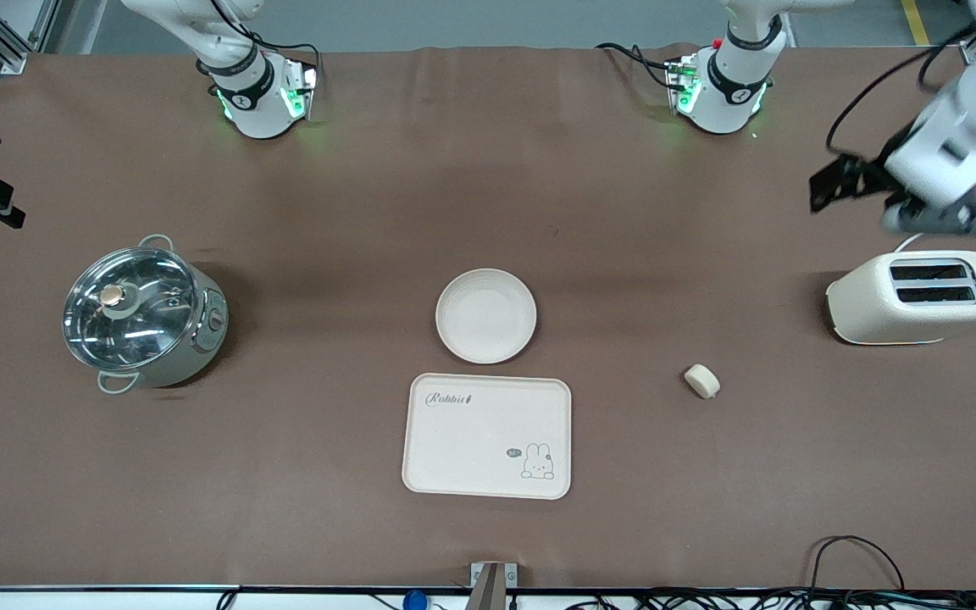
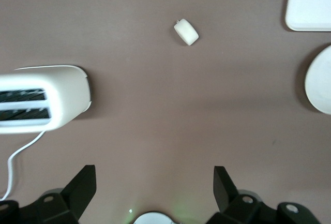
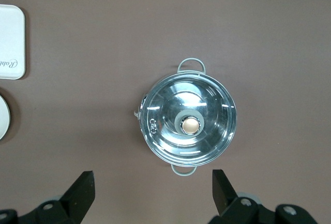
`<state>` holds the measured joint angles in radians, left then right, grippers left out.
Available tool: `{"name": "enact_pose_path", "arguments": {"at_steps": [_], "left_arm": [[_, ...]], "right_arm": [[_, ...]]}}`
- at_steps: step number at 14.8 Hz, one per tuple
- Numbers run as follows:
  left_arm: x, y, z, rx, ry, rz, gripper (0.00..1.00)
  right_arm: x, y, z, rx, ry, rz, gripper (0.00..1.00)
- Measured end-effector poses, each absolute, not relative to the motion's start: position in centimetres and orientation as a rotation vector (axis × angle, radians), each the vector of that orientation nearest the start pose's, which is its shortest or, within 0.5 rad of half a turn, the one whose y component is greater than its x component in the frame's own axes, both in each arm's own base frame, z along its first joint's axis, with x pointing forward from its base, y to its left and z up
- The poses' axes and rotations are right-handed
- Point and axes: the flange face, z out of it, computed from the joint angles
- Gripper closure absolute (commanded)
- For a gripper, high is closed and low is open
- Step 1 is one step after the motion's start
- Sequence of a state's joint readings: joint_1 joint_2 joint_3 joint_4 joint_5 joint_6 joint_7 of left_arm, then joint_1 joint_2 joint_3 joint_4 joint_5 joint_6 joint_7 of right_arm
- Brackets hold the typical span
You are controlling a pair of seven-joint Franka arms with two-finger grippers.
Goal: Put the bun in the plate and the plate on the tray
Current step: 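Grasp the cream bun with the left gripper while the right gripper reaches forward, then carry the bun toward the plate while the right gripper grasps the plate rim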
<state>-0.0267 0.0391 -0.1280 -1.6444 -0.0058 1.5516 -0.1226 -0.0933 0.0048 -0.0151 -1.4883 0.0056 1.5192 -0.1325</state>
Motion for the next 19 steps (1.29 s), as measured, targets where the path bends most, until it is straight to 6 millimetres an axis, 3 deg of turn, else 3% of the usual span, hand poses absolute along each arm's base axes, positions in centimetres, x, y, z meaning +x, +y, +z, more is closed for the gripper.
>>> {"name": "enact_pose_path", "arguments": {"at_steps": [3,5,7,11,15,18,19], "left_arm": [[59.6,-9.3,48.4,-3.127,-0.106,0.270,0.00],[61.9,-9.7,43.0,-3.125,-0.210,0.287,0.00],[63.5,-10.4,37.9,-3.118,-0.331,0.293,0.00],[64.9,-12.6,29.8,-3.091,-0.531,0.296,0.00],[65.8,-12.2,23.5,-3.106,-0.642,0.208,0.01],[66.1,-11.7,20.3,-3.115,-0.679,0.176,0.10],[66.1,-11.8,19.5,-3.119,-0.684,0.167,0.21]], "right_arm": [[54.9,-5.2,65.6,-3.139,-0.057,-0.047,0.00],[55.0,-5.0,65.6,-3.136,-0.064,-0.046,0.00],[55.7,-3.5,64.5,-3.084,-0.081,-0.024,0.00],[59.6,2.1,58.0,-2.957,-0.120,0.079,0.00],[62.7,8.1,50.2,-2.848,-0.131,0.141,0.00],[64.2,10.4,45.3,-2.793,-0.039,0.124,0.00],[64.6,12.0,43.8,-2.791,-0.015,0.123,0.00]]}}
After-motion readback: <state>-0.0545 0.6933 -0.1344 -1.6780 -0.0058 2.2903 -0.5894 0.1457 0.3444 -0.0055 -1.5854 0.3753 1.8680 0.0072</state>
